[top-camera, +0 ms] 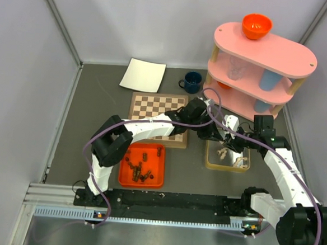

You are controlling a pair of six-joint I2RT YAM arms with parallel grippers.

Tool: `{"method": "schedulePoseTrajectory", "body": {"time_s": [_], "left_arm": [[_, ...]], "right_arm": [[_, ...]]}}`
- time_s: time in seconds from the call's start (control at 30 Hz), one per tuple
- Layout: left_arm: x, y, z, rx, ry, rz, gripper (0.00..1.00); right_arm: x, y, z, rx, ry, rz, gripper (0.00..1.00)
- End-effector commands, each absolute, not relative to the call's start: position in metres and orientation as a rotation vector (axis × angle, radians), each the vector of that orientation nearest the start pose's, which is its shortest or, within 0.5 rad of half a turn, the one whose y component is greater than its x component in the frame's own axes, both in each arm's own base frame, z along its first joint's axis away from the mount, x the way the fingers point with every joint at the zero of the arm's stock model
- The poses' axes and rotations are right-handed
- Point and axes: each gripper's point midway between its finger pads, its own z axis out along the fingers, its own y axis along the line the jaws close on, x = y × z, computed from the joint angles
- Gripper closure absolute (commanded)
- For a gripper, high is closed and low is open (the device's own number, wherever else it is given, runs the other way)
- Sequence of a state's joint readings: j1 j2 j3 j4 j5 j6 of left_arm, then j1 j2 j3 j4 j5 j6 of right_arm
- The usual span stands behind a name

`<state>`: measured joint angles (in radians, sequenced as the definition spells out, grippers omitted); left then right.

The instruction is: Set up the chess pieces on the board

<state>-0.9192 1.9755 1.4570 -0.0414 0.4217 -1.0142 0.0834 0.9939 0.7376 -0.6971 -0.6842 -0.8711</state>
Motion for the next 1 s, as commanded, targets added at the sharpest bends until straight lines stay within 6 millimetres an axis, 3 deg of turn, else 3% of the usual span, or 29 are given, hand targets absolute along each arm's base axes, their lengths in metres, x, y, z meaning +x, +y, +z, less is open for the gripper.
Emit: {"method": "schedulePoseTrajectory", "body": {"time_s": [0.0, 0.17, 0.33, 0.73, 0.9, 0.97], "left_arm": [[0.254, -0.500, 0.166, 0.202, 2.433, -1.454, 1.00], [0.265, -0.492, 0.177, 0.164, 2.351, -1.442, 1.00], [0.281, -0.471, 0.194, 0.108, 2.269, -1.454, 1.00], [0.294, -0.435, 0.202, 0.089, 2.229, -1.466, 1.00], [0.305, -0.391, 0.202, 0.114, 2.216, -1.273, 1.00], [0.310, -0.355, 0.181, 0.082, 2.296, -1.058, 1.00]], "right_arm": [[0.231, 0.113, 0.134, -1.298, 1.849, 0.475, 0.83], [0.233, 0.107, 0.128, -1.292, 1.888, 0.444, 0.83], [0.234, 0.101, 0.119, -1.290, 1.932, 0.422, 0.83], [0.237, 0.096, 0.112, -1.276, 1.979, 0.403, 0.82], [0.246, 0.084, 0.102, -1.225, 2.072, 0.339, 0.80], [0.251, 0.080, 0.097, -1.206, 2.115, 0.319, 0.79]]}}
